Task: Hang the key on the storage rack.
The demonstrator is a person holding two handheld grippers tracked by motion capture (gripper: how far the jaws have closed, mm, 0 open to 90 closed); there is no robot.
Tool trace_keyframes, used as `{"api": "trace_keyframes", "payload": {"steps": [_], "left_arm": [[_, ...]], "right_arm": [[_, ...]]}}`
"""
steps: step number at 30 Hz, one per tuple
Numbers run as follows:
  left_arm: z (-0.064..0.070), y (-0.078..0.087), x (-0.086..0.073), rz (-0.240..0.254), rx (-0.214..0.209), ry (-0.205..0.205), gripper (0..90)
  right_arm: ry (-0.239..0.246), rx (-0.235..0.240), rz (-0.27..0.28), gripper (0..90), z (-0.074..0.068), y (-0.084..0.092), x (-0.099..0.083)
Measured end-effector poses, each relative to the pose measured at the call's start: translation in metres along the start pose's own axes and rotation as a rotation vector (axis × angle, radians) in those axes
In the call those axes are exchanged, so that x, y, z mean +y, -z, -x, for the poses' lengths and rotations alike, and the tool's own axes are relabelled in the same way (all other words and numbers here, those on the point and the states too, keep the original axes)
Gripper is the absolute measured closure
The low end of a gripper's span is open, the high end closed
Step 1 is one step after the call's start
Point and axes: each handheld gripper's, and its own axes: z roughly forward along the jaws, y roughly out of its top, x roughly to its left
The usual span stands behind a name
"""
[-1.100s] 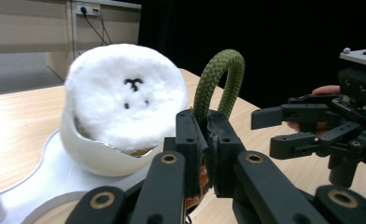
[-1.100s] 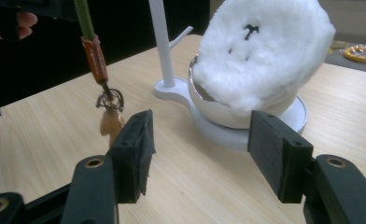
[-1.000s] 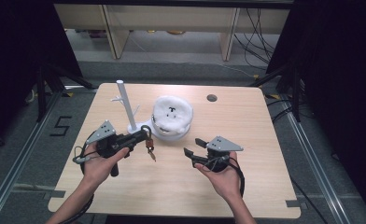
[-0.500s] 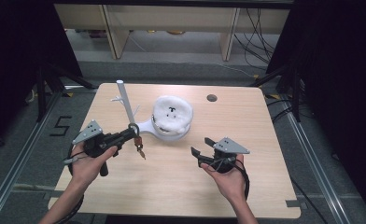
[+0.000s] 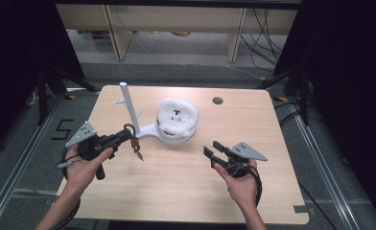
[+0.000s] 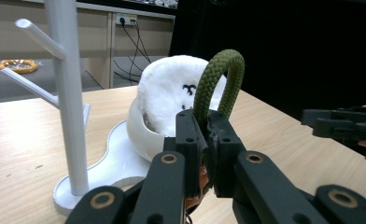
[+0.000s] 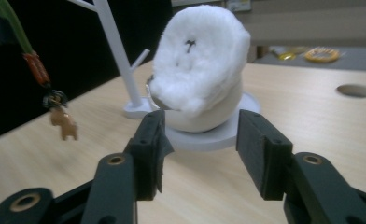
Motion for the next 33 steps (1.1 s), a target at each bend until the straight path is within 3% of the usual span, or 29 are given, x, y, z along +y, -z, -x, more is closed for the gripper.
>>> {"api": "trace_keyframes", "payload": {"steps": [2,6,7,11,15,19,23,25,26,27,33], "left_arm": [[-0.003,0.001,0.001,-0.003,0.012,-0.003,84.1],[-0.006,0.003,0.001,-0.009,0.027,-0.011,84.1],[-0.008,0.004,0.002,-0.007,0.033,-0.01,84.1],[-0.014,0.003,0.002,-0.014,0.048,-0.008,84.1],[-0.022,0.002,0.003,-0.017,0.073,-0.005,84.1],[-0.028,0.001,0.004,-0.013,0.089,-0.004,84.1],[-0.034,0.0,0.005,-0.014,0.104,0.003,84.1],[-0.036,0.0,0.006,-0.015,0.11,0.002,84.1],[-0.036,0.0,0.007,-0.012,0.113,0.007,84.1],[-0.037,0.0,0.007,-0.013,0.113,0.003,84.1],[-0.043,-0.001,0.012,-0.005,0.126,0.003,84.1]], "right_arm": [[-0.045,0.019,0.005,56.1,0.001,0.002,-0.001],[-0.047,0.024,0.007,56.1,0.003,0.004,-0.003],[-0.073,0.041,0.001,55.5,0.002,0.003,-0.004],[-0.098,0.043,-0.019,53.6,0.0,0.004,-0.006],[-0.045,0.038,0.001,52.4,0.002,0.004,-0.007],[-0.024,0.03,-0.01,51.4,0.003,0.006,-0.007],[-0.07,0.037,-0.001,51.0,0.002,0.007,-0.009],[-0.05,0.035,0.005,51.0,0.004,0.007,-0.01],[-0.085,0.036,-0.008,51.1,0.002,0.008,-0.011],[-0.056,0.036,0.001,51.3,0.005,0.007,-0.011],[-0.072,0.04,-0.014,53.1,0.004,0.009,-0.012]]}}
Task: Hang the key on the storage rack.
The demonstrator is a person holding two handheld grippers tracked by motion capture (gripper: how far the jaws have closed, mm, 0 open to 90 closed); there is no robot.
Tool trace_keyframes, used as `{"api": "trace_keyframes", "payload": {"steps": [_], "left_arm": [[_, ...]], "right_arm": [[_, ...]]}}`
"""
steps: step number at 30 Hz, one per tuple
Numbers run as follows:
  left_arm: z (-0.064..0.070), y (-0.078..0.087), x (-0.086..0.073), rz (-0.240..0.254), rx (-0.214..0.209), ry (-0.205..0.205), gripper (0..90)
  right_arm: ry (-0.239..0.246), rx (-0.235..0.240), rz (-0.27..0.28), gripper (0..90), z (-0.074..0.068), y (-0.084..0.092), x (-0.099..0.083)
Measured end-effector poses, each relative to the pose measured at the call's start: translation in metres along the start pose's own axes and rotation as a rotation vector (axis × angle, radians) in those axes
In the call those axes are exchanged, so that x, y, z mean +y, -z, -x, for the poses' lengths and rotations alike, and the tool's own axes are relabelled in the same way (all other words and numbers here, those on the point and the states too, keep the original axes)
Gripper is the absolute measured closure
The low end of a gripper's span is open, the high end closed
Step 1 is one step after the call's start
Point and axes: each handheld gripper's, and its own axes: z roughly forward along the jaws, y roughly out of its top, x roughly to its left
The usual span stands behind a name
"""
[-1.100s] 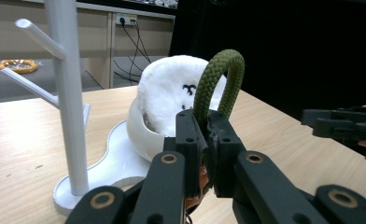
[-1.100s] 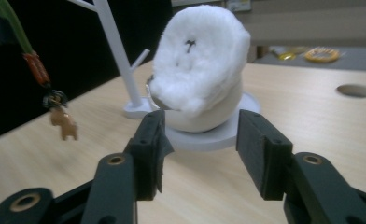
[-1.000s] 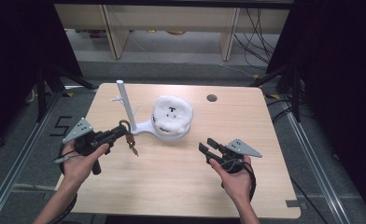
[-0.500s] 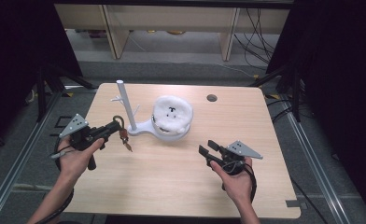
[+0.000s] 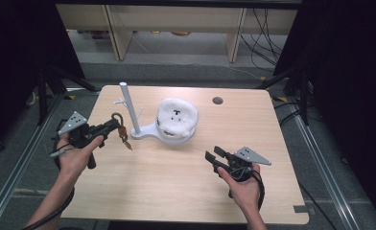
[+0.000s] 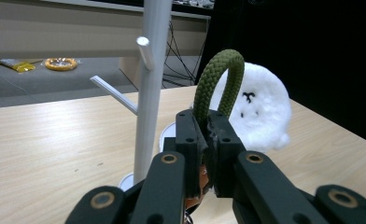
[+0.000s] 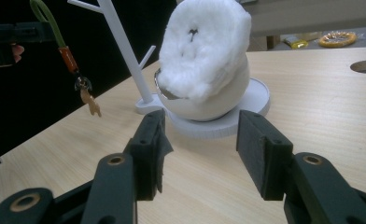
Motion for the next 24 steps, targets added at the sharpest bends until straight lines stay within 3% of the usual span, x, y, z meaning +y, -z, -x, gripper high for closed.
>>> {"api": "trace_keyframes", "payload": {"steps": [4,6,7,11,12,13,15,17,24], "left_arm": [[-0.004,-0.002,0.003,0.001,0.006,0.002,84.1],[-0.006,-0.003,0.004,-0.003,0.012,0.002,84.1],[-0.007,-0.004,0.005,0.0,0.014,0.005,84.1],[-0.011,-0.007,0.006,-0.004,0.021,0.01,84.1],[-0.011,-0.008,0.007,-0.005,0.023,0.012,84.1],[-0.012,-0.009,0.007,-0.005,0.024,0.014,84.1],[-0.013,-0.011,0.009,-0.004,0.025,0.015,84.1],[-0.014,-0.012,0.01,-0.002,0.025,0.017,84.1],[-0.018,-0.017,0.013,-0.009,0.032,0.026,84.1]], "right_arm": [[0.022,-0.001,0.006,53.1,0.002,0.0,-0.002],[-0.006,-0.008,0.0,52.9,0.0,0.001,-0.003],[0.016,-0.007,0.006,52.8,0.001,0.001,-0.003],[0.018,-0.009,0.005,52.7,0.001,0.001,-0.004],[-0.001,-0.015,0.001,52.7,0.0,0.003,-0.004],[0.025,-0.016,0.008,52.6,0.002,0.002,-0.004],[0.004,-0.013,0.003,52.6,0.001,0.002,-0.005],[0.017,-0.015,0.01,52.6,0.002,0.002,-0.005],[-0.005,-0.011,0.005,52.6,0.001,0.004,-0.007]]}}
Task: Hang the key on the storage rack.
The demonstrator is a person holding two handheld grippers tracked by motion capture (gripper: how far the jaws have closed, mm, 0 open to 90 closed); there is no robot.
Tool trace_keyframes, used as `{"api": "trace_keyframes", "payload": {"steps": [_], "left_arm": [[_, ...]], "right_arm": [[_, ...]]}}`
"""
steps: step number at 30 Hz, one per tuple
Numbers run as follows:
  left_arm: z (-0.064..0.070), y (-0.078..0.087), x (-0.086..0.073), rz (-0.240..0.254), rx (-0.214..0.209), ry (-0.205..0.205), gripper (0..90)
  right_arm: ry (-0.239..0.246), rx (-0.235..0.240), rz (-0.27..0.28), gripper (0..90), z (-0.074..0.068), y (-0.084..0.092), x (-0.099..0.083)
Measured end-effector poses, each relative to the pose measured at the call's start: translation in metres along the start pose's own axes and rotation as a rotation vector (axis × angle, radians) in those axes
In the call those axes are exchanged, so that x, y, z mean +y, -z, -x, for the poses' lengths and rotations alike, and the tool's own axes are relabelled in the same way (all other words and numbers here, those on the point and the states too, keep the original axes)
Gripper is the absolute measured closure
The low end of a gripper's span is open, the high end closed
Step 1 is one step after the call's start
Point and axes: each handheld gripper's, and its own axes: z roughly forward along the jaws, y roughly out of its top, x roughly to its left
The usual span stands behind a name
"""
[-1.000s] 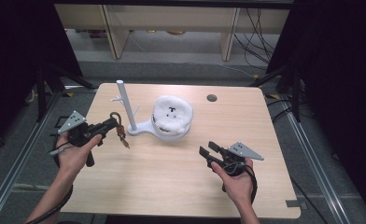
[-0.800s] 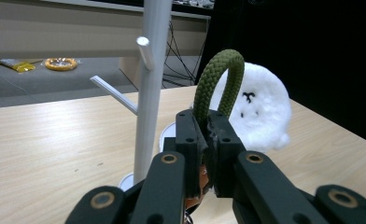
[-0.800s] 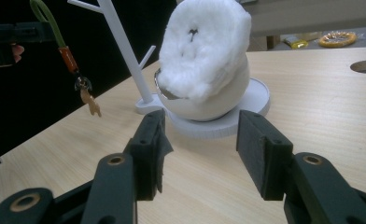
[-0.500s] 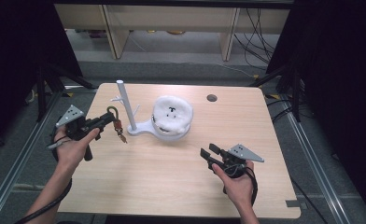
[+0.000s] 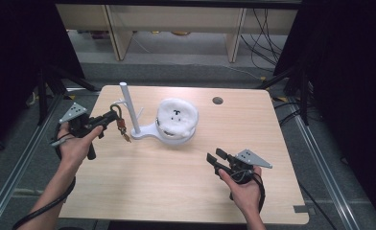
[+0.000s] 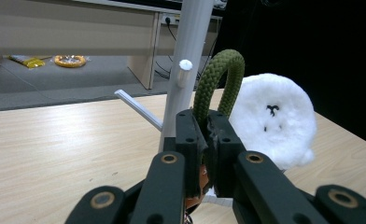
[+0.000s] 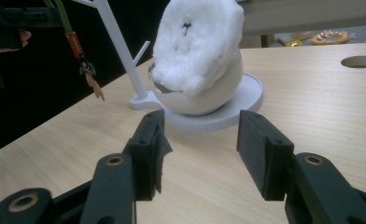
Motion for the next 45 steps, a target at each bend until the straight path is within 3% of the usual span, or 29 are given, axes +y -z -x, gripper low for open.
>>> {"api": "trace_keyframes", "payload": {"steps": [14,21,24,25,31,34,35,36,39,41,45], "left_arm": [[-0.009,-0.007,0.005,-0.009,0.016,0.01,84.1],[-0.01,-0.01,0.008,-0.012,0.019,0.014,84.1],[-0.012,-0.013,0.009,-0.013,0.019,0.022,84.0],[-0.012,-0.013,0.009,-0.013,0.019,0.022,84.0],[-0.014,-0.018,0.008,-0.019,0.019,0.035,84.0],[-0.013,-0.021,0.007,-0.026,0.02,0.033,84.0],[-0.013,-0.022,0.007,-0.028,0.022,0.034,84.0],[-0.013,-0.023,0.006,-0.029,0.022,0.032,84.0],[-0.013,-0.026,0.004,-0.03,0.026,0.035,84.0],[-0.012,-0.027,0.004,-0.031,0.029,0.036,84.0],[-0.012,-0.03,0.002,-0.037,0.035,0.03,83.9]], "right_arm": [[0.025,0.001,0.006,52.5,0.0,-0.001,0.001],[0.005,0.006,0.003,52.3,-0.001,-0.001,0.002],[0.023,-0.001,0.01,52.2,0.0,-0.002,0.002],[0.004,0.005,0.002,52.2,-0.001,0.0,0.002],[0.026,-0.006,0.007,52.2,0.001,-0.001,0.002],[0.012,0.004,0.01,52.2,0.0,0.0,0.002],[0.031,-0.01,0.013,52.1,0.001,0.0,0.002],[0.009,-0.007,0.006,52.1,-0.001,0.001,0.002],[0.032,-0.008,0.016,52.0,0.001,0.001,0.002],[0.005,-0.008,0.012,51.9,0.0,0.002,0.001],[0.021,-0.007,0.019,51.7,0.002,0.002,0.001]]}}
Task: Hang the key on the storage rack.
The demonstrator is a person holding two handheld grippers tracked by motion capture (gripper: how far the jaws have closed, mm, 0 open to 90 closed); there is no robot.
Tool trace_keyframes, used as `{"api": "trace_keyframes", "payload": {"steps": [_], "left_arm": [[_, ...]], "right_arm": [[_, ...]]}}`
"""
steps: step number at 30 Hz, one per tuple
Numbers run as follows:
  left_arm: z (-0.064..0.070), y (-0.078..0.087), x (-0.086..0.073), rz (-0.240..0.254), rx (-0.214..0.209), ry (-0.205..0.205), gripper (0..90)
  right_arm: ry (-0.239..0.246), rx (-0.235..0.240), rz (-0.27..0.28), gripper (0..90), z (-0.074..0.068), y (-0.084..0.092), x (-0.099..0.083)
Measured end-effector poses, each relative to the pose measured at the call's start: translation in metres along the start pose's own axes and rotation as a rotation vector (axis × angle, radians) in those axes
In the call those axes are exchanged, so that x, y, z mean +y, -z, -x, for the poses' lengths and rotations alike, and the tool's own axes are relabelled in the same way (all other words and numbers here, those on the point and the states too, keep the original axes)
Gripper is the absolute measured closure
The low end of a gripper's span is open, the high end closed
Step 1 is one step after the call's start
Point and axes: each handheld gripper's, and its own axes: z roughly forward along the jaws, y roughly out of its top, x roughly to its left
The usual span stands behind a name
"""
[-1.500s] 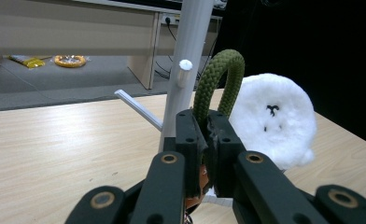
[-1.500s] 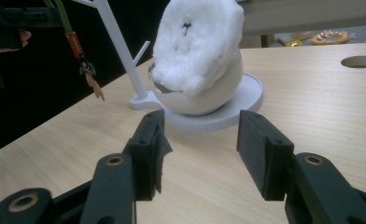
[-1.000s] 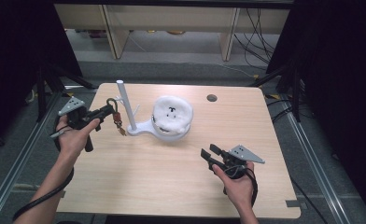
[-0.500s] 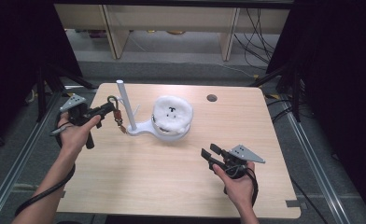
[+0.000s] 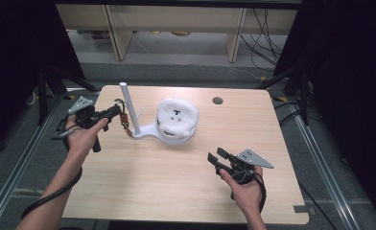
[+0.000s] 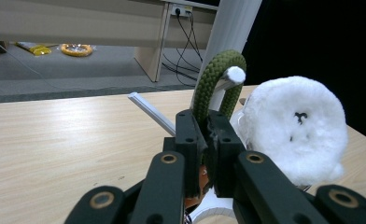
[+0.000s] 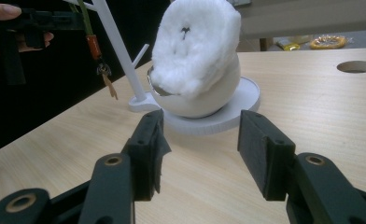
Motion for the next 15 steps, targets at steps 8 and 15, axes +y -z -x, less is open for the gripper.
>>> {"api": "trace_keyframes", "payload": {"steps": [8,15], "left_arm": [[0.002,-0.007,-0.004,0.003,0.021,-0.034,83.7],[0.005,-0.012,-0.006,0.001,0.039,-0.07,82.5]], "right_arm": [[0.004,-0.004,-0.01,51.8,0.0,0.001,0.0],[0.007,-0.013,-0.007,51.8,0.002,0.003,-0.001]]}}
